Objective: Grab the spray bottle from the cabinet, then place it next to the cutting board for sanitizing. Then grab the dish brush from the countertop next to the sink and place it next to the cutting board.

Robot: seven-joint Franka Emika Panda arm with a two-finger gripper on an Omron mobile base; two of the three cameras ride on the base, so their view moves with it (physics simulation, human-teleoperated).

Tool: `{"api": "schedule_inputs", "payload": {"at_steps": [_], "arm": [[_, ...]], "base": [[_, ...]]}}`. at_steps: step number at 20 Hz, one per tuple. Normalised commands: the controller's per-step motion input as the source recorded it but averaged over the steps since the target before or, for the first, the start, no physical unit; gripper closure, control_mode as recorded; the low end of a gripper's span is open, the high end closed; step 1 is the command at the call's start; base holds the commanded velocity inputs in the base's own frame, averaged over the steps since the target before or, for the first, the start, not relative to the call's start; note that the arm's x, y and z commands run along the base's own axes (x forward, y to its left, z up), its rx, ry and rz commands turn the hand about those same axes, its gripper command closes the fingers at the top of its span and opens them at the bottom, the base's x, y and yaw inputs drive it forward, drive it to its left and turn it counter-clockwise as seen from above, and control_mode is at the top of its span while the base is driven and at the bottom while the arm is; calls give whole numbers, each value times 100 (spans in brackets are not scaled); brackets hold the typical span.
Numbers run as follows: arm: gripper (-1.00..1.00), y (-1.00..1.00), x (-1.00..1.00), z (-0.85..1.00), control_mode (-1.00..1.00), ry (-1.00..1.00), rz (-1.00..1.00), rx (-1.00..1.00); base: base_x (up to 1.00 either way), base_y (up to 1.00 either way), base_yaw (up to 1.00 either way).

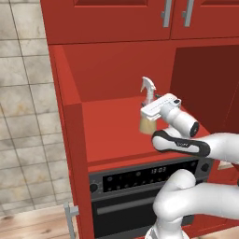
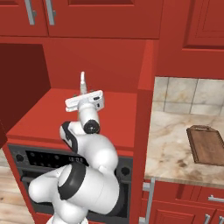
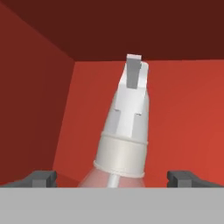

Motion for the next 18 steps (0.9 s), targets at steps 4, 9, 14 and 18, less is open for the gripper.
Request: {"api": "schedule_inputs", "payload": {"at_steps": [4, 9, 14, 18], "arm": [[-100, -2, 5, 2, -100, 5, 0, 1], [-100, 0, 0, 30, -100, 21, 0, 2], [-100, 10, 0, 12, -100, 15, 0, 0], [-100, 1, 3, -4, -100, 18, 0, 0]], "base": [[0, 0, 0], [0, 0, 0], [0, 0, 0], [0, 0, 0]]}}
